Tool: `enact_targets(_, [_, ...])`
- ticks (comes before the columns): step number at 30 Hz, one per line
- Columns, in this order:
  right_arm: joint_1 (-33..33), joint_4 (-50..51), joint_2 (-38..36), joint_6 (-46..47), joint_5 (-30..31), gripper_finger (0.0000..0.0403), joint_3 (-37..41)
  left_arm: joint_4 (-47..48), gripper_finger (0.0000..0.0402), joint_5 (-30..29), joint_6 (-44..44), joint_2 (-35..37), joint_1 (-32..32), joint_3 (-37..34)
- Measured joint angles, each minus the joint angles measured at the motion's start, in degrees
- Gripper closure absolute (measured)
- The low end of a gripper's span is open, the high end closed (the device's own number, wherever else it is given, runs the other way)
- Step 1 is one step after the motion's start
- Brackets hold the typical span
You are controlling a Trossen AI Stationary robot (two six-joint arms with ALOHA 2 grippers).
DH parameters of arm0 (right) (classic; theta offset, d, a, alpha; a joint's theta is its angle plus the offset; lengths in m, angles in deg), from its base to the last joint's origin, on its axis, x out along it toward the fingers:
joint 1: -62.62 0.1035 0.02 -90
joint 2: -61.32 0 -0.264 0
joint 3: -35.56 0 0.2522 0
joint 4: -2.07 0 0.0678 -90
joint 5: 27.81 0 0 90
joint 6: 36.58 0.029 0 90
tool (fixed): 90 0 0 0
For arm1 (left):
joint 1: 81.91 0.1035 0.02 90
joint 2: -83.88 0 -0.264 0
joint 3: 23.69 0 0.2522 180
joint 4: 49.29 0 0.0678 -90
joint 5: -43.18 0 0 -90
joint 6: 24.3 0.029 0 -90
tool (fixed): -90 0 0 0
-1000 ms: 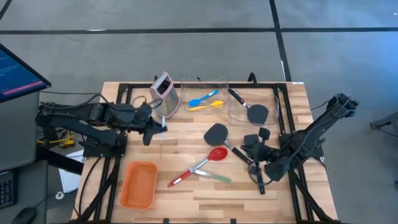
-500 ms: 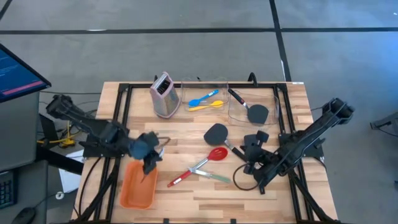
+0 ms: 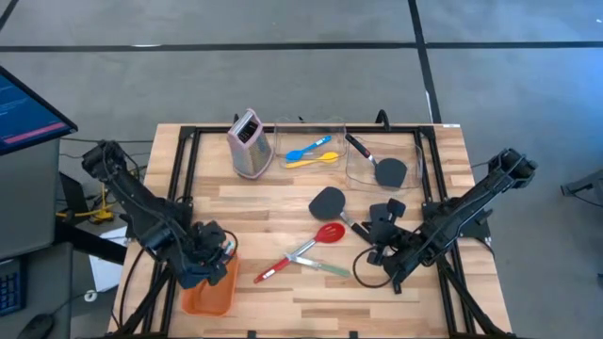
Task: Pick & Place Kitchen Items
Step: Put the blue knife into the orange bin, then put the green knife in the orange bin
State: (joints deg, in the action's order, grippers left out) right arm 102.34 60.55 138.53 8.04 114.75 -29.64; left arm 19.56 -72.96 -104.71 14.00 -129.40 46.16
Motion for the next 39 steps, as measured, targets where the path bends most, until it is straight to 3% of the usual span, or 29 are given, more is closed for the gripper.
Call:
enact_targets(8, [0.0, -0.6, 0.0, 0.0, 0.0, 0.0402, 0.0, -2.3, 0.0394, 2.1, -13.4, 0.2, -1.0, -7.8])
enact_targets(15, [0.0, -0.6, 0.0, -1.1, 0.0, 0.0402, 0.0, -8.5, 0.0386, 2.7, -15.1, 0.1, -0.6, -14.8])
enact_targets(25, [0.0, -0.6, 0.0, -1.1, -1.7, 0.0401, 0.0, -9.3, 0.0304, 3.4, -15.0, 1.0, 0.7, -16.5])
enact_targets(31, [0.0, -0.6, 0.0, -1.7, -1.7, 0.0401, 0.0, -9.5, 0.0271, 5.6, -14.3, 7.4, 0.7, -16.5])
enact_targets(39, [0.0, -0.6, 0.0, -1.7, -1.7, 0.0402, 0.0, -10.2, 0.0283, 3.0, -11.4, 22.9, 0.7, -16.5])
